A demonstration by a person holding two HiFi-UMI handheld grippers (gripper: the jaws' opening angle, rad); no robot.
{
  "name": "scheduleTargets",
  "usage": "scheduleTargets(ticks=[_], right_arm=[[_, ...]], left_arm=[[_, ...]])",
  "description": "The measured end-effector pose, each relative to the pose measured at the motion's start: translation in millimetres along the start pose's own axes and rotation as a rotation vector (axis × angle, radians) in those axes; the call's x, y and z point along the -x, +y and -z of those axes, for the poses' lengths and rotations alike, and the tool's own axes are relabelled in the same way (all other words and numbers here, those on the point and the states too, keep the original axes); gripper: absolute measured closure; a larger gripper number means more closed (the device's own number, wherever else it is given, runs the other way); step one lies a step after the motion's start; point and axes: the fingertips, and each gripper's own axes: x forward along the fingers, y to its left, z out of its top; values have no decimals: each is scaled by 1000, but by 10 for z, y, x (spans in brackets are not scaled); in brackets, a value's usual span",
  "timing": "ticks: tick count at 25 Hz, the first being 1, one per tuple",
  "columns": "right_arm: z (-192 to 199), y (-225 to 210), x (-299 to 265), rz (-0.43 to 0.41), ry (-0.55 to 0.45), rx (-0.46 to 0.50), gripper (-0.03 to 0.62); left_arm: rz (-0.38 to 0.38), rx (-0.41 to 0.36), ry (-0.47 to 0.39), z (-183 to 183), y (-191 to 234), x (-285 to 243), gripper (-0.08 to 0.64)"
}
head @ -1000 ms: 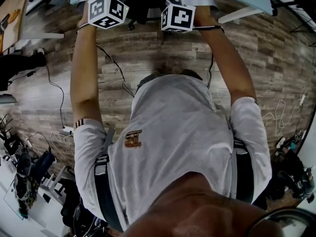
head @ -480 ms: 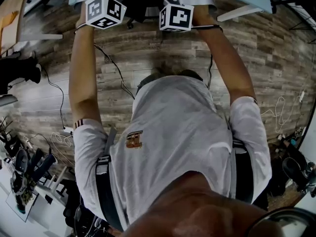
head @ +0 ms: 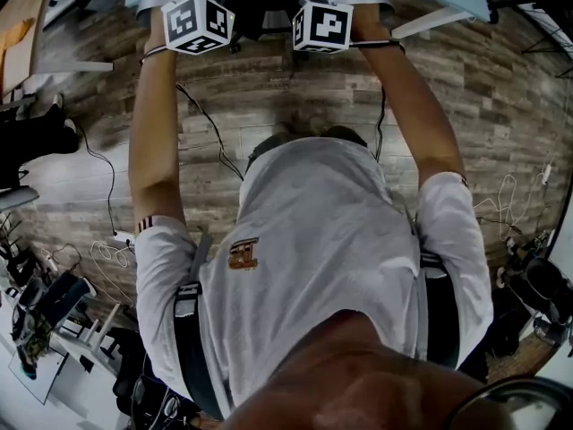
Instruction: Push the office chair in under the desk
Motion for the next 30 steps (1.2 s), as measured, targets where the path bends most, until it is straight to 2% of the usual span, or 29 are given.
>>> scheduleTargets(ticks=[5, 8, 10, 15, 19, 22, 23, 24, 26, 28, 30], right_arm=[[42, -15, 263, 12, -16, -35, 318], [135, -28, 479, 6, -36, -84, 318], [170, -44, 620, -17, -61, -151, 318], [66, -144, 981, -96, -196, -435, 319], [-98, -258, 1325, -174, -358, -683, 319], [-210, -325, 1620, -225, -484, -839, 324], [-235, -360, 1711, -232, -522, -891, 351], [-247, -398, 1791, -234, -556, -942, 415], [-238, -460, 1908, -239, -614, -1033, 462], [-209, -500, 1977, -252, -666, -1104, 488], [-197, -516, 2042, -274, -730, -1164, 508]], left_arm=[[-22, 31, -2, -101, -69, 247, 204], [-37, 101, -44, -268, -135, 434, 204], [-46, 168, -79, -384, -145, 565, 204], [-47, 359, -212, -744, -170, 898, 205], [-43, 517, -336, -1082, -246, 1152, 206], [-40, 670, -449, -1322, -265, 1383, 206], [-41, 733, -496, -1393, -242, 1477, 208], [-43, 797, -537, -1449, -210, 1571, 212], [-52, 903, -590, -1515, -134, 1731, 276], [-67, 969, -625, -1559, -59, 1830, 325], [-82, 1003, -652, -1610, -22, 1877, 366]])
